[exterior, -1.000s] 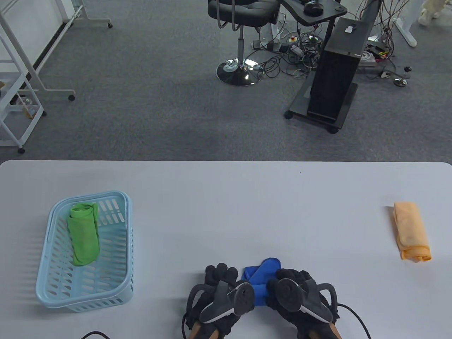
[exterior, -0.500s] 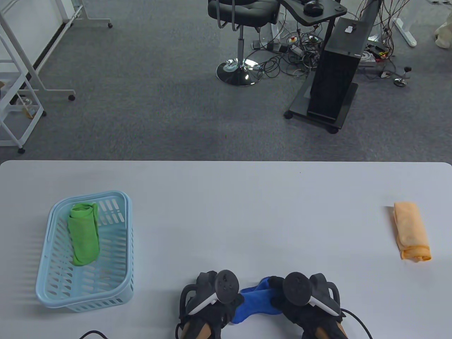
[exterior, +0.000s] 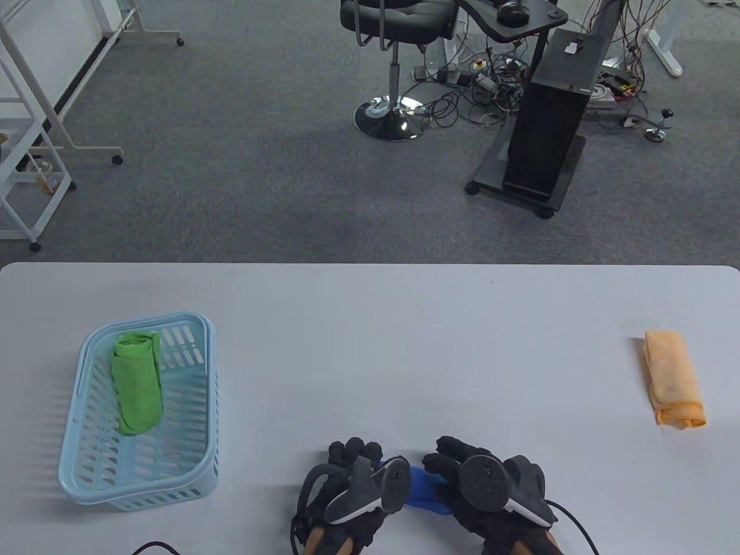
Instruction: Roll rectangular towel into towel roll
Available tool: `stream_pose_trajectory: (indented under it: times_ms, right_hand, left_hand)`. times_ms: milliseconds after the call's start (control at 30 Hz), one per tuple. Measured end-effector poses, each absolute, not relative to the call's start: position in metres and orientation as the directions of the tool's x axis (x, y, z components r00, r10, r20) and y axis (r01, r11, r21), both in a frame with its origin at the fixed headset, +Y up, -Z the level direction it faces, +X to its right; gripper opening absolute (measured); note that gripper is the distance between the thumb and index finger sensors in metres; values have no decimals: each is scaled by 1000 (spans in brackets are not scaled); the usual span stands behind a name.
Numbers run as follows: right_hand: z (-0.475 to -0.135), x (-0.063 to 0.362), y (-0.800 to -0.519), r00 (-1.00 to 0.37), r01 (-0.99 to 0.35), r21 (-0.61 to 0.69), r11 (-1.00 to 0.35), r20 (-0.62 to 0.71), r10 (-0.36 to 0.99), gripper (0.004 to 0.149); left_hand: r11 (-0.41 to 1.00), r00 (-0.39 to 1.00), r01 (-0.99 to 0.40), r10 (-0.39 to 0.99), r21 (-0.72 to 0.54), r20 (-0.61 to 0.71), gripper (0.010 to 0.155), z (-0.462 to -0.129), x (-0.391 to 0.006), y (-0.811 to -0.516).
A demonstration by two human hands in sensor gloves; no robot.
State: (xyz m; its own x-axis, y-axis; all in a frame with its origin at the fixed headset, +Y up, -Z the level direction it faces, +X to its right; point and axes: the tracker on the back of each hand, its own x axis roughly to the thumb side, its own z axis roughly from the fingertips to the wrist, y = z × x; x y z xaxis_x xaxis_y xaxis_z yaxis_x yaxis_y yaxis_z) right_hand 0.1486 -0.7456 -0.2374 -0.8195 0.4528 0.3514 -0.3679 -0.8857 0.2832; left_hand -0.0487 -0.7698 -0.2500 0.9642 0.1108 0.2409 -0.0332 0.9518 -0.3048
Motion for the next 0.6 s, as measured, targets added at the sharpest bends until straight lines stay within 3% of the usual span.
stream_pose_trajectory:
  times_ms: [67, 133, 167, 367, 467, 600]
  right_hand:
    - [-232, 138, -752, -832, -271, 350, -897, 384, 401, 62]
    - [-226, 125, -767, -870, -61, 388, -920, 431, 239, 68]
    - [-223, 119, -769, -868, -19, 376, -927, 453, 202, 72]
    - [-210, 105, -761, -826, -19, 266, -964, 540, 165, 73]
    - [-208, 100, -770, -832, 102, 255, -962, 552, 58, 75]
    - [-213, 98, -772, -854, 192, 146, -970, 512, -92, 76]
  left_hand:
    - [940, 978, -52, 116, -337, 174, 66, -253, -61, -769]
    - [937, 992, -41, 80, -346, 100, 65, -258, -74, -767]
    - [935, 996, -40, 65, -354, 58, 64, -259, -80, -767]
    - [936, 996, -32, 58, -351, 64, 61, -260, -86, -766]
    - [941, 992, -54, 88, -335, 86, 62, -259, -85, -765]
    - [955, 983, -130, 159, -266, 90, 68, -255, -89, -753]
